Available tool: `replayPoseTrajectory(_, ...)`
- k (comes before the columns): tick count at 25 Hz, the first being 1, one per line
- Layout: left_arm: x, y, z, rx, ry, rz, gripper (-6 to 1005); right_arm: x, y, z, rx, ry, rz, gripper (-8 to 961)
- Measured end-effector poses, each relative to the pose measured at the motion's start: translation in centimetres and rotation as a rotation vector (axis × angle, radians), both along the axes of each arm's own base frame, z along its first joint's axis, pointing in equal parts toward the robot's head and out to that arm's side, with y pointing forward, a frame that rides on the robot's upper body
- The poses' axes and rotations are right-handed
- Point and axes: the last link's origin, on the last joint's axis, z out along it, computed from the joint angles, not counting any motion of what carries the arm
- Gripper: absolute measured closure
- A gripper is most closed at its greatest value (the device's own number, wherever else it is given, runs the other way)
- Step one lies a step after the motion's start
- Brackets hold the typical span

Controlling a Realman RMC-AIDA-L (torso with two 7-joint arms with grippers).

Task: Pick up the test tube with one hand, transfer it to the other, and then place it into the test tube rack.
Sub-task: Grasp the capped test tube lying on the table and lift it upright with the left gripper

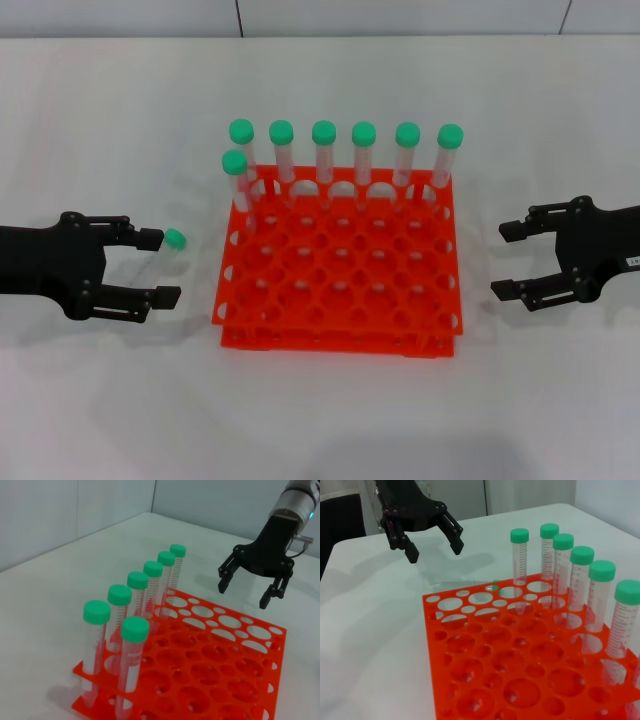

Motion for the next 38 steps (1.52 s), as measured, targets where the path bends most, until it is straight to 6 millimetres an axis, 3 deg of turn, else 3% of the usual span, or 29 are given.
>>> replayPoseTrajectory(19, 0.1, 0.0, 0.1, -0.012, -0.01, 0.042, 186, -0.1, 0.0, -0.1, 0.006, 0.007, 0.003, 185)
replayPoseTrajectory(26, 0.8, 0.3, 1.3, -0.045, -0.012, 0.178, 185, -0.3, 0.1, 0.0, 0.011, 0.01, 0.008, 186)
replayPoseTrajectory(38, 2.5, 1.9, 3.5, -0.158, 0.191, 0.51, 185, -0.6, 0.6, 0.3, 0.046, 0.002, 0.026, 186)
